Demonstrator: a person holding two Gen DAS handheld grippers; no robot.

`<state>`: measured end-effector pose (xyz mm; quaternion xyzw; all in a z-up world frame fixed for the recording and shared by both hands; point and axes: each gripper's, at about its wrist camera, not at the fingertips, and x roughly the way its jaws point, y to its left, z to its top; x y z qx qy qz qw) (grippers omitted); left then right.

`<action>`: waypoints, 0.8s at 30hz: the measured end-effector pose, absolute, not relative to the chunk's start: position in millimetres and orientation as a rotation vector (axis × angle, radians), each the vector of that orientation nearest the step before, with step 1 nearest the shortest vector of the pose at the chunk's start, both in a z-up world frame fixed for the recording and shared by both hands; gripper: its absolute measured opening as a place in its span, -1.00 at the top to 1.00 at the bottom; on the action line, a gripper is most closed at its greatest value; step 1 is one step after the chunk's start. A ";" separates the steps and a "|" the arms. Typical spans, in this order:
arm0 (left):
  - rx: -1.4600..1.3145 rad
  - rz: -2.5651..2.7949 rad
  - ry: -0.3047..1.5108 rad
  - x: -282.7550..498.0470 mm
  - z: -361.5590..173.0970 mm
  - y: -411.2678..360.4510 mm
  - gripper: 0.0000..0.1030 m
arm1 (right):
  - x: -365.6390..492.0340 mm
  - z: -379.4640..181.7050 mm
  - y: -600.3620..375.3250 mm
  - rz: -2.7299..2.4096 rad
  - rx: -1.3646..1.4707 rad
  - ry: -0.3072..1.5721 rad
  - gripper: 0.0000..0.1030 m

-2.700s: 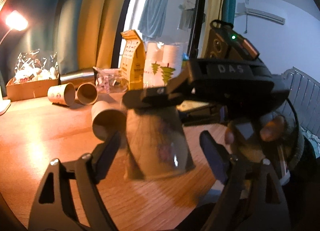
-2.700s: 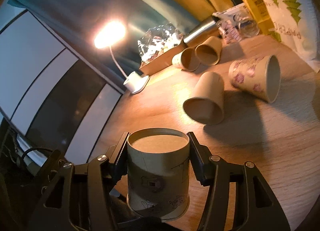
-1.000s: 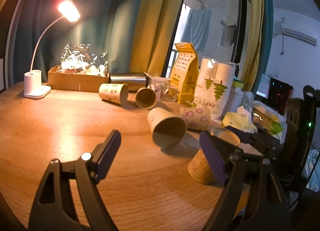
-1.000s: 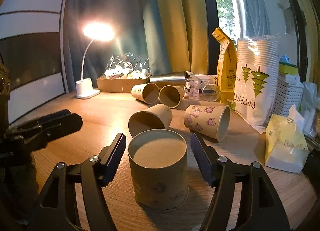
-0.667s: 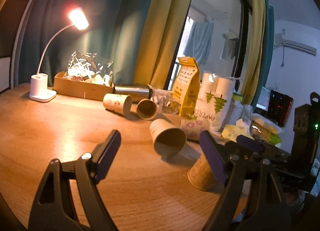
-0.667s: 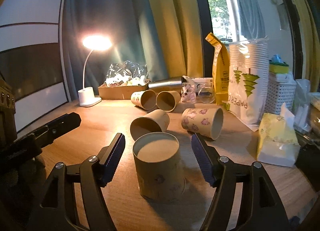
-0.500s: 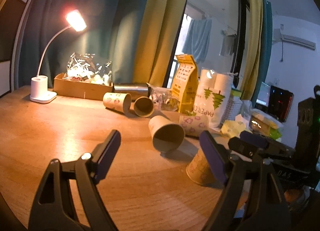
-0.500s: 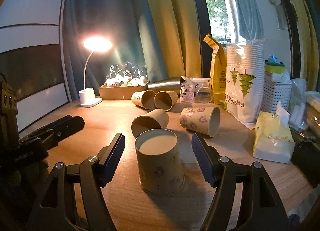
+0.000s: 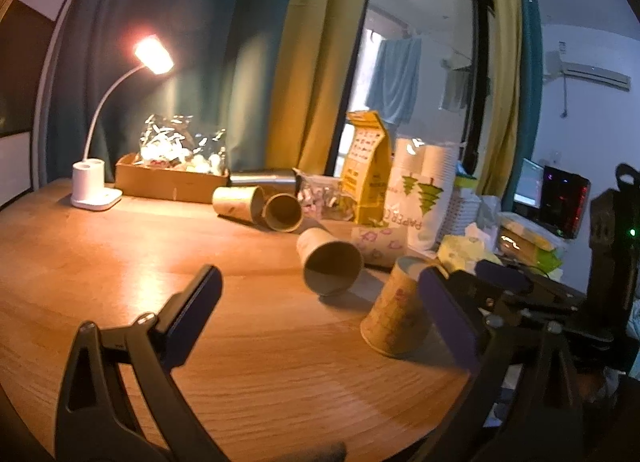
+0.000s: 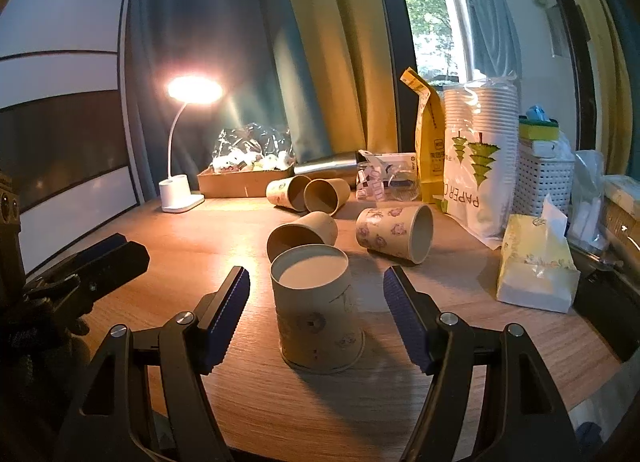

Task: Flip cup upside down

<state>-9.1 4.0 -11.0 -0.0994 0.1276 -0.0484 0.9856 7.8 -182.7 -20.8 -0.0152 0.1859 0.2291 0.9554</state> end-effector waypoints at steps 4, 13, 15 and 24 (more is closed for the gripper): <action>-0.196 -0.061 0.262 -9.5 -11.1 6.5 -0.94 | 8.1 -20.9 -182.8 0.466 -0.030 0.379 -0.41; -0.191 -0.052 0.267 -8.0 -10.6 6.5 -0.94 | 8.4 -21.7 -182.9 0.466 -0.031 0.381 -0.41; -0.190 -0.053 0.267 -8.0 -10.5 6.5 -0.94 | 8.4 -21.7 -183.0 0.465 -0.030 0.381 -0.41; -0.184 -0.045 0.262 -6.4 -10.3 5.8 -0.99 | 9.0 -24.0 -182.7 0.465 -0.029 0.383 -0.41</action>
